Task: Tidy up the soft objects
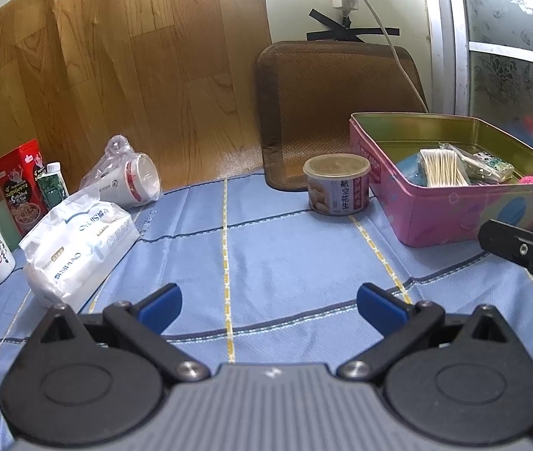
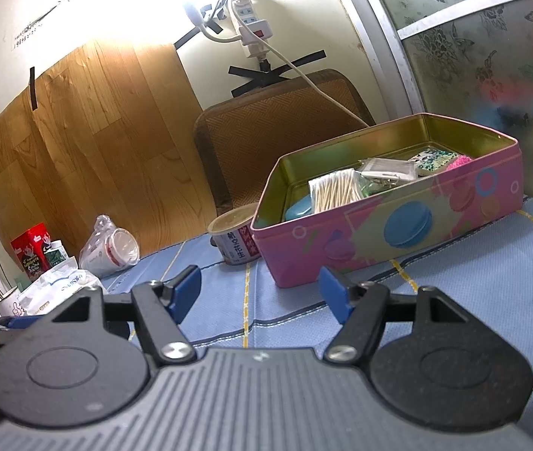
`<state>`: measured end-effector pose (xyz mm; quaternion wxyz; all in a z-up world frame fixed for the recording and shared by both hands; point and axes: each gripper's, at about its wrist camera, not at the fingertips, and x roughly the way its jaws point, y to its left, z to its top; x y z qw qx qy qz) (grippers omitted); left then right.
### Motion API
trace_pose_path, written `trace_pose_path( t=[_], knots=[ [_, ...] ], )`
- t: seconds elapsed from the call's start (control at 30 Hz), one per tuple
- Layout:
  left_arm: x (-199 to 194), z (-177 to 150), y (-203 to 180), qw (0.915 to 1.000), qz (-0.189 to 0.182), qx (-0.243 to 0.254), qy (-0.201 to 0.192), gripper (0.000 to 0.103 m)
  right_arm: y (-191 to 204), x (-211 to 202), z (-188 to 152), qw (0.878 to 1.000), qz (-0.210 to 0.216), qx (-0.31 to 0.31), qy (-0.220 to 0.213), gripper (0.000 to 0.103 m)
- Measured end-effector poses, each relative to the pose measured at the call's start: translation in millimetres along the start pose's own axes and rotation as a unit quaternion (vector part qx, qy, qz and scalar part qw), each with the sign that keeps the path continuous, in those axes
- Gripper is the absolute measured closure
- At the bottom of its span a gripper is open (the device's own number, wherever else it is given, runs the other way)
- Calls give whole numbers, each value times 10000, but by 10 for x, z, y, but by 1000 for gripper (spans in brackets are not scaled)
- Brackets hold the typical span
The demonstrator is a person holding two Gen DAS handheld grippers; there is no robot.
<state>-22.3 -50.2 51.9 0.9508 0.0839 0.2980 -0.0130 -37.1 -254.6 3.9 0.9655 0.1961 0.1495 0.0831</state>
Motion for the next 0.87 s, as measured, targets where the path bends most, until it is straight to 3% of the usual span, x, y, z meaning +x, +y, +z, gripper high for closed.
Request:
trace_pose_path(
  t=[0.63, 0.87],
  knots=[
    [19, -4, -24, 9994, -282, -41, 201, 0, -6, 4, 1, 10000, -16, 6, 5, 31],
    [-57, -13, -45, 9989, -457, 48, -34, 0, 1, 12, -15, 10000, -38, 9, 5, 31]
  ],
)
